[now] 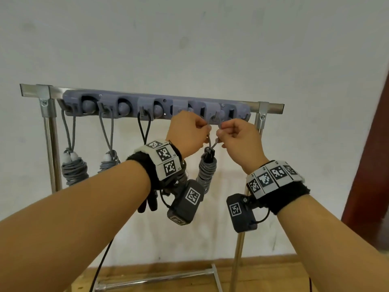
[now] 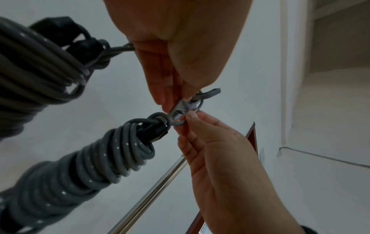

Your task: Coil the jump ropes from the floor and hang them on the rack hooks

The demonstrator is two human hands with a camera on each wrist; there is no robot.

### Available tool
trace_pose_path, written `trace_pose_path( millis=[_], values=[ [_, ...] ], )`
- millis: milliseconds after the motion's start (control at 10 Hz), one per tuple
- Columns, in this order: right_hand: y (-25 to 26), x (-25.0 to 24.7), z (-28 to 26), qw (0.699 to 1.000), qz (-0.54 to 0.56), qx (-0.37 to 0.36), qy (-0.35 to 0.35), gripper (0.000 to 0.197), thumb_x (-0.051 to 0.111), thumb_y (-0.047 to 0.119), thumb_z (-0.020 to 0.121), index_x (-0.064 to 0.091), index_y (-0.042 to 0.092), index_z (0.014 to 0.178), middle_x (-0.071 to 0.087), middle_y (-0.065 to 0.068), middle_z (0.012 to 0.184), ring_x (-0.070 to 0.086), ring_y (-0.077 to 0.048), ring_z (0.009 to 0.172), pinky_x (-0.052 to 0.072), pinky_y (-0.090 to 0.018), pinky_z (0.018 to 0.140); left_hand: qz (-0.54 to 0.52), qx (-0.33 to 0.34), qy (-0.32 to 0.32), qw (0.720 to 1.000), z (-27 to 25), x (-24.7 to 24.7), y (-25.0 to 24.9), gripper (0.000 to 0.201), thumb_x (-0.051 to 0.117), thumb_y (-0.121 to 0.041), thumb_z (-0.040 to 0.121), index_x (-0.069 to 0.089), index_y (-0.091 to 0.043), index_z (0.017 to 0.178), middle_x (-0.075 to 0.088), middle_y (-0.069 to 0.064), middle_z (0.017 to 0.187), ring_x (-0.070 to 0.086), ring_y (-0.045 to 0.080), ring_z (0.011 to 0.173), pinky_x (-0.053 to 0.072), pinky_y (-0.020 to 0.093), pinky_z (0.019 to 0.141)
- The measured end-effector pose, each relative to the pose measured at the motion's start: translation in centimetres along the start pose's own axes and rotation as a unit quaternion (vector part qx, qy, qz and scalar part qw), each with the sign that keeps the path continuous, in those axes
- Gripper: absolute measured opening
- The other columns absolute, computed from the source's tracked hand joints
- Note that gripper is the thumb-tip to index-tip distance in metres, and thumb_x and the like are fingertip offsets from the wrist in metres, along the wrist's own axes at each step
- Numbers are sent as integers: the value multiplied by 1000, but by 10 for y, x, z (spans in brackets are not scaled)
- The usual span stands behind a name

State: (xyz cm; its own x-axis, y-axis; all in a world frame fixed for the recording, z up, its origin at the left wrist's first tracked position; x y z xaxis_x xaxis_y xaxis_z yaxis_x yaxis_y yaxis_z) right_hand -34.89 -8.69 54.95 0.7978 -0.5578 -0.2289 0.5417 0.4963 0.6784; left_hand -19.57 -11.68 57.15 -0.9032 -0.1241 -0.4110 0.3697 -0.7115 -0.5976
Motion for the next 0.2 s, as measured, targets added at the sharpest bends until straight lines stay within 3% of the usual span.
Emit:
trace_pose_path(
  millis=[100,200],
  values=[
    [10,-9,-8,998,-49,-20,-40,22,74,28,83,66,24,103,70,10,87,67,-1,79,56,-22,78,-31,-2,24,999,-13,-10,0,17,60,-19,94,73,-10,99,75,1,83,73,7,72,63,36,67],
    [29,-12,-23,992,-52,-84,-77,23,74,28,83,65,25,103,66,14,88,62,2,77,48,-9,69,-69,3,17,997,-23,-34,7,13,62,-23,92,71,-16,98,74,-4,82,72,4,73,62,31,63]
  ],
)
Point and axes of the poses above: each hand's wrist, its own z-axis towards the middle knuckle, its own x-axis out of the palm, y = z × x, the point moved 6 cm from there along z, towards the middle knuckle
